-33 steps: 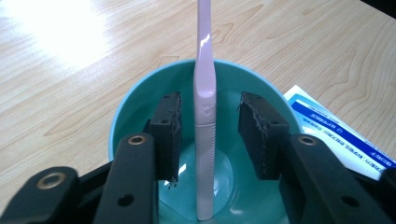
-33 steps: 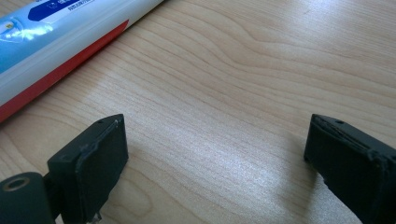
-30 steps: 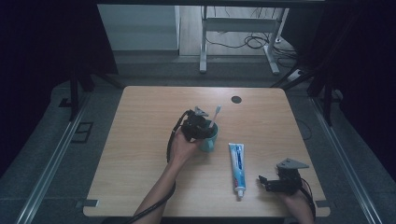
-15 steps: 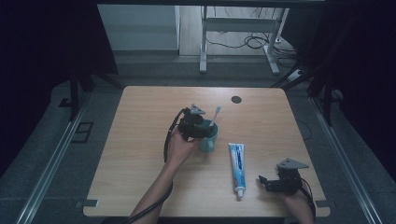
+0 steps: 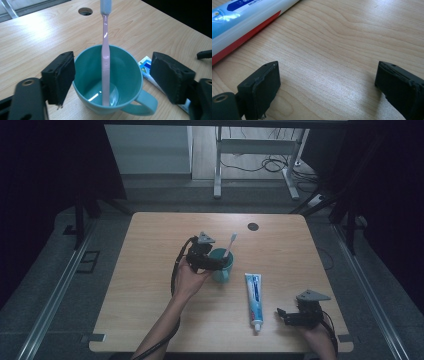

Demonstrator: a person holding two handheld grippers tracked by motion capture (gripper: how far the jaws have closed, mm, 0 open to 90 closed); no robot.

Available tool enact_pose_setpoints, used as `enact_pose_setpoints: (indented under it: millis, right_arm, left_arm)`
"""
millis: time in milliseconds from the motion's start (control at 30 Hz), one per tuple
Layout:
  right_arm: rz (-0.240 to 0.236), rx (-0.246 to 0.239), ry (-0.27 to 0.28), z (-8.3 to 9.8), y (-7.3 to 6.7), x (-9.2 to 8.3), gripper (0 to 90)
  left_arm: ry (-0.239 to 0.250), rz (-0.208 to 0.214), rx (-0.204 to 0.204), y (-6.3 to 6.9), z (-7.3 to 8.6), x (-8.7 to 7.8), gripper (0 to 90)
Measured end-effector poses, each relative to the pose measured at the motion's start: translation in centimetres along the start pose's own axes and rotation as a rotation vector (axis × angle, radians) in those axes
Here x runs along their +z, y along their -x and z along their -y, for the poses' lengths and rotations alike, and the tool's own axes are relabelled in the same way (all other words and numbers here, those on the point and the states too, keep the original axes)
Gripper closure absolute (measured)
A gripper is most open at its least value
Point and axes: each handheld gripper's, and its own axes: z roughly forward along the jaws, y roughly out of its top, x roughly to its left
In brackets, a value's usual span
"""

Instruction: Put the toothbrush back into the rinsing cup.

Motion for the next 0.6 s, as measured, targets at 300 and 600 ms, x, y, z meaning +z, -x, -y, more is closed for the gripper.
enact_pose_setpoints:
  millis: [300,600]
  right_arm:
    - [0.000,0.000,0.000,0.0,0.0,0.0,5.6]
    - [0.000,0.000,-0.001,0.0,0.0,0.0,5.6]
  left_arm:
    - [0.003,0.009,0.000,-0.1,0.7,-1.0,13.7]
    - [0.015,0.006,-0.016,-0.1,1.8,-2.0,13.0]
